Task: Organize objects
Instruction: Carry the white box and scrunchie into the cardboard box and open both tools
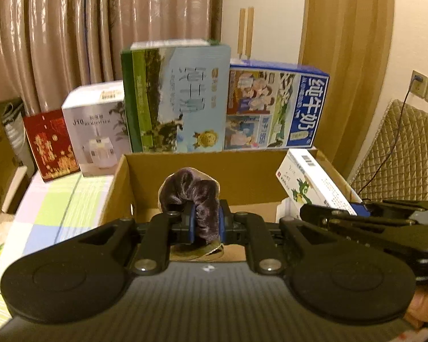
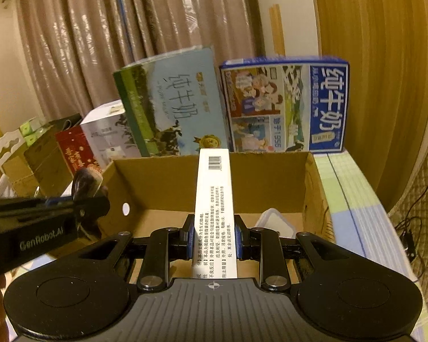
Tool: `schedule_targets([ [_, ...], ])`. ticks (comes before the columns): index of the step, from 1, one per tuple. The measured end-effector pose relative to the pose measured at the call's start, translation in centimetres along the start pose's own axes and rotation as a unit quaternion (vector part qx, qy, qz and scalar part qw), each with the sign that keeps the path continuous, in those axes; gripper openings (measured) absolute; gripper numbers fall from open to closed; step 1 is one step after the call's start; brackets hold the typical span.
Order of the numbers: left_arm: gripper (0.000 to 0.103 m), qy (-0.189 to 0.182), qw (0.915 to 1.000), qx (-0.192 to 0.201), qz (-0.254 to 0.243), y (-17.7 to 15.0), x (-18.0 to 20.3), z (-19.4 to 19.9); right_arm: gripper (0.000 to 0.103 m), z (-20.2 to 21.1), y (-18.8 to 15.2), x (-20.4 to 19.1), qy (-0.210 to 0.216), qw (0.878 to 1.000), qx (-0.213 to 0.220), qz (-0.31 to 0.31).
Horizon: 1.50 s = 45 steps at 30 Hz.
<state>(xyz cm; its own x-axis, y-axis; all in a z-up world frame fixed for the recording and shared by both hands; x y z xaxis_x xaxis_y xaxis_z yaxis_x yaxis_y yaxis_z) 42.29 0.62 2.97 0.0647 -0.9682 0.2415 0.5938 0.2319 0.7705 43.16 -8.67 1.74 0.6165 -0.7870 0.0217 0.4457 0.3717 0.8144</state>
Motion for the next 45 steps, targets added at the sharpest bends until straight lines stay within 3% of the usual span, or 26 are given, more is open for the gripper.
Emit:
schedule_targets([
  [5,0.014,-0.004,0.9999,-0.008,0.008,-0.5,-0.5,-1.7,0.023,-1.4,-0.2,0.7,-0.001,1.000,-0.006,-0.011],
  [8,0.029,-0.006,0.9996,-0.009,0.026,-0.5,-1.1,-2.7,0.023,-2.0,-0.5,0.8,-0.003,1.000,-0.010,-0.016],
  [19,0.033,0.001,0.9992,-0.001,0.041,-0.2,-2.3,-2.3,0.023,-2.6,-1.3,1.0,0.001,1.000,-0.019,-0.022],
  [24,0.037,0.004,0.9989,0.002,0.046,-0.2,-2.8,-1.9,0.023,-2.6,-1.2,1.1,0.002,1.000,0.006,-0.030],
  [28,0.043,0.003,0.9992,0.006,0.040,-0.2,-2.7,-1.7,0.037,-2.8,-1.4,2.0,0.011,0.998,0.015,-0.060],
  [33,0.047,0.005,0.9990,0.012,0.044,-0.1,-3.3,-1.1,0.042,-1.9,-1.2,2.5,0.002,0.998,0.029,-0.056],
  [37,0.055,0.005,0.9992,0.017,0.035,-0.3,-3.4,-0.2,0.057,-0.5,-1.1,3.1,-0.007,0.997,0.047,-0.062],
  [45,0.066,0.006,0.9995,0.030,0.012,-1.5,-3.2,3.4,0.067,3.6,-1.7,2.7,-0.013,0.996,0.072,-0.051],
])
Point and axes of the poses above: each gripper's, at about its wrist camera, not at the fingertips, and z roughly against the way its jaws point, x to its right, y to its top, the point moved 2 cm from there along -z, roughly the way its jaws point, and after that the axes turned 15 degrees about z, right-handed, at the moved point
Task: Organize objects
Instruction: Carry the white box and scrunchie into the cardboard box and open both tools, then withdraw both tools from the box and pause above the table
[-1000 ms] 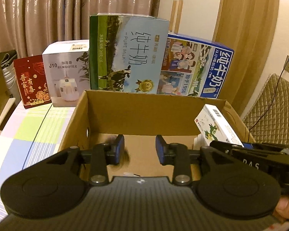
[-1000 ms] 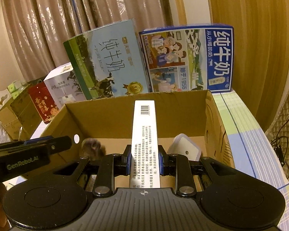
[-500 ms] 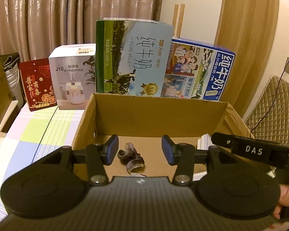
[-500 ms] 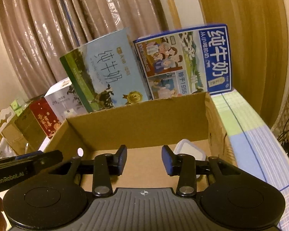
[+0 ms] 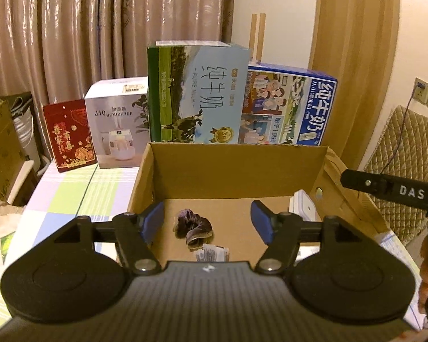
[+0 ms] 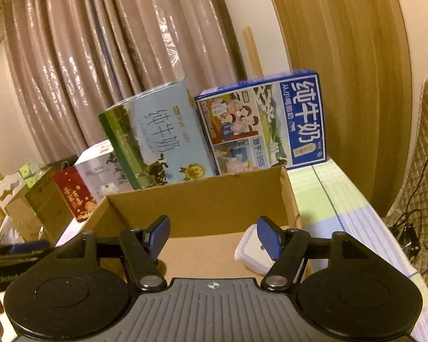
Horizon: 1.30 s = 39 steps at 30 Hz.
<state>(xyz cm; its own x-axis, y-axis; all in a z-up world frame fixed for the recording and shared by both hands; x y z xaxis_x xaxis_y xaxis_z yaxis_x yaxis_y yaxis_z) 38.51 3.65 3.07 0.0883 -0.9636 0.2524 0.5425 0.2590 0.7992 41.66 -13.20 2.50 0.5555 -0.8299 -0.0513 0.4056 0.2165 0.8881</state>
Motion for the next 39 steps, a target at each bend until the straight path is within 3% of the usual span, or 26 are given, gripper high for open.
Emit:
schedule_targets([
  [2,0.068,0.005,0.9999,0.005,-0.007,-0.6,0.0,1.2,0.073,1.6,-0.6,-0.4,0.001,1.000,0.003,0.011],
  [4,0.072,0.009,0.9998,0.005,-0.015,-1.4,-0.1,2.3,0.087,2.9,-1.4,-0.9,-0.001,1.000,0.004,0.027],
  [6,0.081,0.011,0.9998,0.003,-0.018,-2.5,-0.3,3.6,0.090,4.1,-2.2,-1.2,-0.005,0.999,0.001,0.039],
  [12,0.093,0.025,0.9997,-0.005,-0.008,-6.0,-1.8,7.5,0.101,7.9,-5.5,-1.7,-0.013,0.999,-0.028,0.036],
  [16,0.102,0.037,0.9993,0.001,-0.010,-7.7,-2.6,10.3,0.101,10.5,-8.1,-2.2,-0.012,0.999,-0.044,0.027],
  [25,0.102,0.060,0.9979,-0.019,-0.011,-13.2,-4.1,14.2,0.101,14.4,-14.1,-3.4,-0.012,0.995,-0.096,0.020],
  [31,0.102,0.063,0.9972,-0.040,-0.005,-16.1,-4.3,14.8,0.101,15.1,-15.3,-4.4,0.002,0.994,-0.111,0.016],
  [39,0.102,0.082,0.9920,-0.096,0.007,-18.4,-4.9,13.0,0.101,14.0,-16.6,-5.2,0.006,0.989,-0.147,0.033],
])
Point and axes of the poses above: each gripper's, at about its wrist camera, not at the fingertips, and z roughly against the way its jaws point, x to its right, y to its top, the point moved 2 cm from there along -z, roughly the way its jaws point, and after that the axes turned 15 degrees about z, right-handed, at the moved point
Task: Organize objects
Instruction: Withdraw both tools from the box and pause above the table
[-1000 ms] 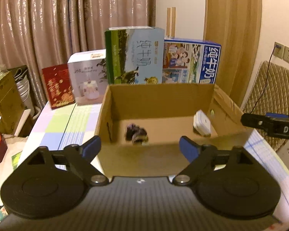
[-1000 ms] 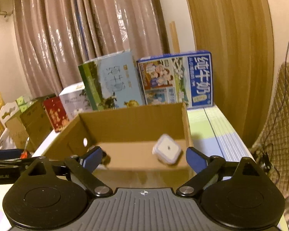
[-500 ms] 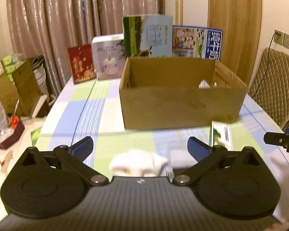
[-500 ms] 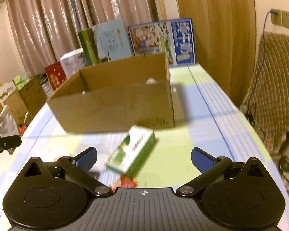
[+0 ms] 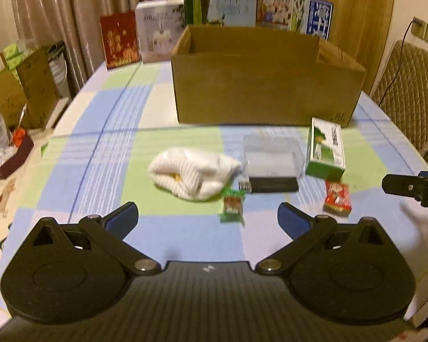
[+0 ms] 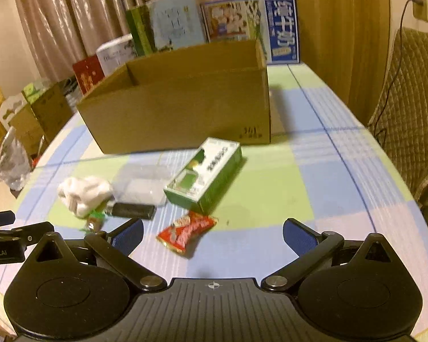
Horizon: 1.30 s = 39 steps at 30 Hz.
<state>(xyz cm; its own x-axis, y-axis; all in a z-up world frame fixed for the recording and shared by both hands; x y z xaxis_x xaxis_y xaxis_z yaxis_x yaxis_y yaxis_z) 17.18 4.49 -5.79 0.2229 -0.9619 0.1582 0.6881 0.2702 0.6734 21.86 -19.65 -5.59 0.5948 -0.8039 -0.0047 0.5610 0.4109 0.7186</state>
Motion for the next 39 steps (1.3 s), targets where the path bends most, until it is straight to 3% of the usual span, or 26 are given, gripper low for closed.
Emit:
schedule_targets([
  [15,0.102,0.014,0.9993,-0.032,0.015,-0.5,-0.6,-1.6,0.101,-1.1,-0.4,-1.0,0.007,1.000,-0.018,0.007],
  [30,0.097,0.003,0.9996,-0.025,0.013,-0.4,-0.6,-2.0,0.101,-2.3,-0.5,-2.4,-0.004,0.999,-0.012,0.029],
  [39,0.090,0.000,0.9998,-0.019,-0.008,-0.4,-0.2,-2.5,0.082,-4.4,-0.7,-3.2,0.006,0.999,-0.011,0.030],
])
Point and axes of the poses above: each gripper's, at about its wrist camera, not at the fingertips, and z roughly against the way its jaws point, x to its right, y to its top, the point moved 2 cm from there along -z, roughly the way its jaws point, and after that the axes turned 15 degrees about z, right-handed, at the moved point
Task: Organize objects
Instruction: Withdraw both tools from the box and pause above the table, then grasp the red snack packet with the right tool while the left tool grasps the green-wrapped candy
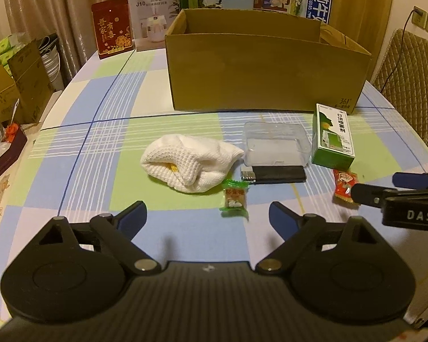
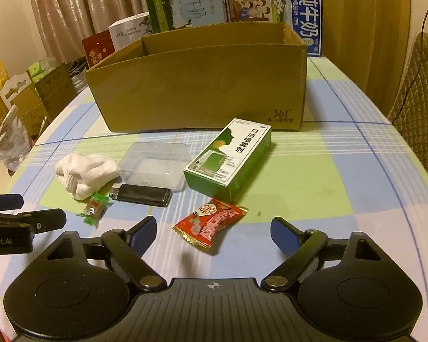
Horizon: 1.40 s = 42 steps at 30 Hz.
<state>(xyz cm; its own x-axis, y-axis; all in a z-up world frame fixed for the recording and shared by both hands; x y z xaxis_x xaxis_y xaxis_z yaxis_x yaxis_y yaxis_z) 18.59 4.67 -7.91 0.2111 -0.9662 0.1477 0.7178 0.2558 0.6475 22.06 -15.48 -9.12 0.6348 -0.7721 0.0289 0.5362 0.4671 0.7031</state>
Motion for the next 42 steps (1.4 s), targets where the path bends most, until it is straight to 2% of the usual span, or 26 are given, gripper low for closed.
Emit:
schedule_targets([
  [3,0.090,-0.001,1.0000,-0.002,0.007,0.1,-0.1,-0.3,0.074,-1.0,-0.1,0.1,0.009,1.000,-0.007,-0.011],
  [10,0.090,-0.006,0.9998,-0.006,0.017,0.2,-0.3,-0.9,0.071,-3.2,-0.3,-0.1,0.017,1.000,-0.011,-0.015],
  [14,0.090,-0.007,0.9996,-0.016,0.021,0.1,-0.5,-1.7,0.068,-4.1,-0.2,-1.1,-0.006,1.000,0.002,0.026],
  [17,0.088,-0.011,0.9993,-0.023,0.027,0.0,-0.6,-2.2,0.058,-4.7,-0.2,-1.8,-0.032,0.998,0.005,0.063],
  [25,0.077,-0.033,0.9989,-0.028,0.016,-0.3,0.6,-2.9,0.036,-4.2,-0.5,-1.2,-0.037,0.998,0.002,0.056],
  [31,0.063,-0.050,0.9983,-0.026,0.011,-0.9,1.6,-3.9,0.036,-3.3,-0.8,-0.6,-0.036,0.999,-0.002,0.039],
  [34,0.053,-0.055,0.9982,-0.024,0.007,-1.0,1.9,-4.5,0.036,-3.1,-0.8,-0.2,-0.039,0.999,-0.005,0.030],
  [36,0.042,-0.052,0.9984,-0.018,0.006,-1.0,2.1,-4.9,0.036,-3.0,-0.9,0.2,-0.039,0.999,-0.006,0.023],
  [40,0.038,-0.037,0.9993,-0.008,-0.001,-0.9,2.3,-5.6,0.036,-3.1,-1.0,0.5,-0.040,0.999,-0.006,0.023],
  [42,0.033,-0.032,0.9994,-0.009,-0.007,-0.9,2.4,-5.9,0.036,-3.1,-1.1,0.6,-0.039,0.999,-0.005,0.025],
])
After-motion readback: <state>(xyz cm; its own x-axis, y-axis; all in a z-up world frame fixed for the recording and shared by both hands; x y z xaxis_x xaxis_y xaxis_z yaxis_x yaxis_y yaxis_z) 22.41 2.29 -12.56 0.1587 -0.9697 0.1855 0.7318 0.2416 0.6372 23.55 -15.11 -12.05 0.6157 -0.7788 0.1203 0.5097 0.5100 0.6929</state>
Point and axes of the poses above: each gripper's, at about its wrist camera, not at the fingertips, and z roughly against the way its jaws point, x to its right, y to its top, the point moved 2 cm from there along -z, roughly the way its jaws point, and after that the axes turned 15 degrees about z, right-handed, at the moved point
